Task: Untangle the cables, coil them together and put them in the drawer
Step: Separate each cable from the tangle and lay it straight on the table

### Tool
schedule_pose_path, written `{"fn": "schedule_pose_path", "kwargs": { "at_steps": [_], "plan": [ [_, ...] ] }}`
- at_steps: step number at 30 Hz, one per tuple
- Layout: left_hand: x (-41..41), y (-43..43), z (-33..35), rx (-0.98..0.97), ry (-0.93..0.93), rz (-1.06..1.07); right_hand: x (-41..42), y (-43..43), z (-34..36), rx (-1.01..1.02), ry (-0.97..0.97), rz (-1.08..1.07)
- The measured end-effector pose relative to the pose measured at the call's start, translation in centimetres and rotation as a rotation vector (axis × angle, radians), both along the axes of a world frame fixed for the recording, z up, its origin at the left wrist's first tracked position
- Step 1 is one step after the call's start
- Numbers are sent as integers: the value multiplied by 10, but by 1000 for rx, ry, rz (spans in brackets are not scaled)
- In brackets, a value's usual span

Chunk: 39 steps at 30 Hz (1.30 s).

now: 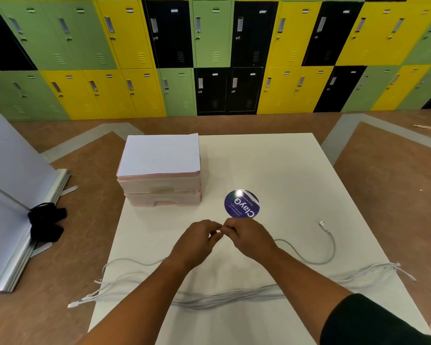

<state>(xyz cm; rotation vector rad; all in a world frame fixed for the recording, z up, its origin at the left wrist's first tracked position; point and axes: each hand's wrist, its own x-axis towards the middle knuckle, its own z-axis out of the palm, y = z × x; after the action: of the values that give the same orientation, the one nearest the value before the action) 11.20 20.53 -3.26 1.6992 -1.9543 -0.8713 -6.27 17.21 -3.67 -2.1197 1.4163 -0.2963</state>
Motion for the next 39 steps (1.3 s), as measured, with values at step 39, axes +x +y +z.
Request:
{"fn": "schedule_pose_path", "kwargs": {
  "at_steps": [39],
  "plan": [
    [-31,-5,3,20,97,180,-51,-18,3,90,-194,-347]
  ]
}}
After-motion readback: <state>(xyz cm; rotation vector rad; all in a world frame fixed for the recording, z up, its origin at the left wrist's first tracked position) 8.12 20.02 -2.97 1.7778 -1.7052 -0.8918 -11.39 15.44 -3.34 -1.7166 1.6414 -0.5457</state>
